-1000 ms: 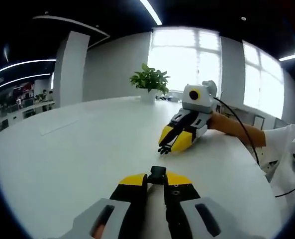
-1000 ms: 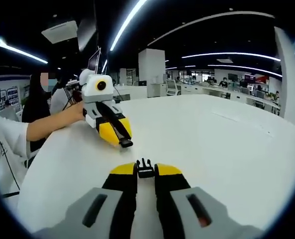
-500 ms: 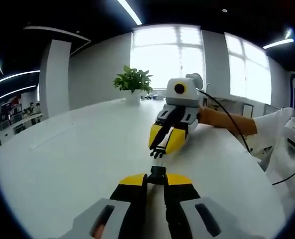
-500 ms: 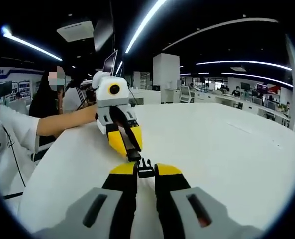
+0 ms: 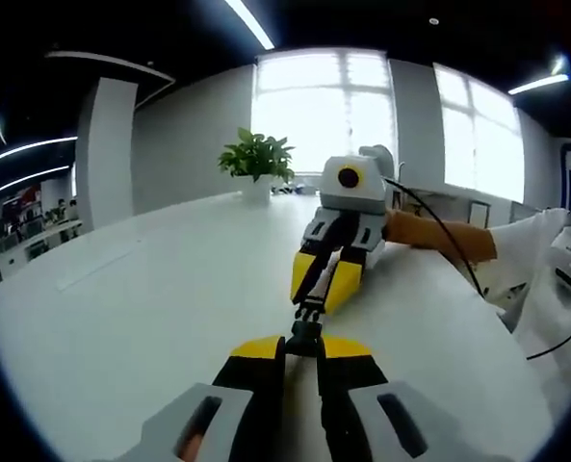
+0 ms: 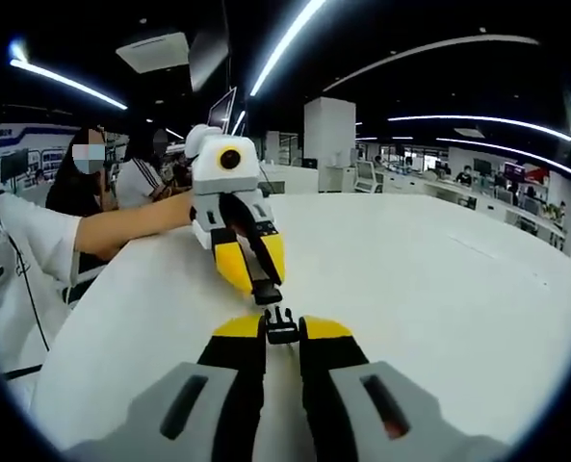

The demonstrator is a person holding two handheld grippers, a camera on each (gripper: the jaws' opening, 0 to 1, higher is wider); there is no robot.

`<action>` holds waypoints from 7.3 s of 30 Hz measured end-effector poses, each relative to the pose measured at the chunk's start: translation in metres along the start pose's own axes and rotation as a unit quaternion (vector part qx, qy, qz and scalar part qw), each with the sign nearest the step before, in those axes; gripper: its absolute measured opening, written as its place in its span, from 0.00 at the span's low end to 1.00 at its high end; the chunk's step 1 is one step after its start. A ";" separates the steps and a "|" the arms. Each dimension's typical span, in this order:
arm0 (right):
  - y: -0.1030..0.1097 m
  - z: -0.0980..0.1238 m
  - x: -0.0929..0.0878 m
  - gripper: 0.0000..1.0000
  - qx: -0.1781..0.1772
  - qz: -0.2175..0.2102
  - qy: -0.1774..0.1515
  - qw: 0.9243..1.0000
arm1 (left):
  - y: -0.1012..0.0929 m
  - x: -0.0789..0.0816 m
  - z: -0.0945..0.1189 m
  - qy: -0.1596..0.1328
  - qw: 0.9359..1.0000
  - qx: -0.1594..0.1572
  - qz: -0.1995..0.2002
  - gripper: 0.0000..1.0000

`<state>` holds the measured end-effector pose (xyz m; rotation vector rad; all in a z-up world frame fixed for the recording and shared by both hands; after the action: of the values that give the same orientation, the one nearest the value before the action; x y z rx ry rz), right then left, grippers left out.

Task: Snap the two parts of the plastic buckle together until the buckle closes and remains connected.

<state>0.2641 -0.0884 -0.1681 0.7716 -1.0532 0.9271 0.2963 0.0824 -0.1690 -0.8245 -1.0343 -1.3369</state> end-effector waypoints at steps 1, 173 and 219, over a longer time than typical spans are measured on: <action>0.000 0.000 0.000 0.13 0.001 0.001 -0.001 1.000 | 0.000 0.000 0.000 0.001 1.000 0.000 0.000 0.12; 0.000 -0.008 -0.002 0.10 0.089 0.058 0.028 0.994 | -0.020 -0.002 -0.002 0.037 0.998 -0.046 -0.006 0.10; 0.011 -0.013 -0.001 0.11 0.122 0.083 0.021 0.989 | -0.029 0.001 -0.008 0.019 0.997 -0.071 -0.032 0.12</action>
<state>0.2589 -0.0732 -0.1718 0.8712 -0.9885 1.2263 0.2680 0.0726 -0.1738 -0.8731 -0.9509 -1.4886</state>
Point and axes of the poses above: the point that each gripper's makers call its tool centre point, and the gripper's own axes: z roughly backward along the fingers, y roughly to its left, x roughly out of its top, the point moved 8 cm from there along z, roughly backward along the fingers, and after that the axes turned 9 degrees about -z, right-handed, at the moved point
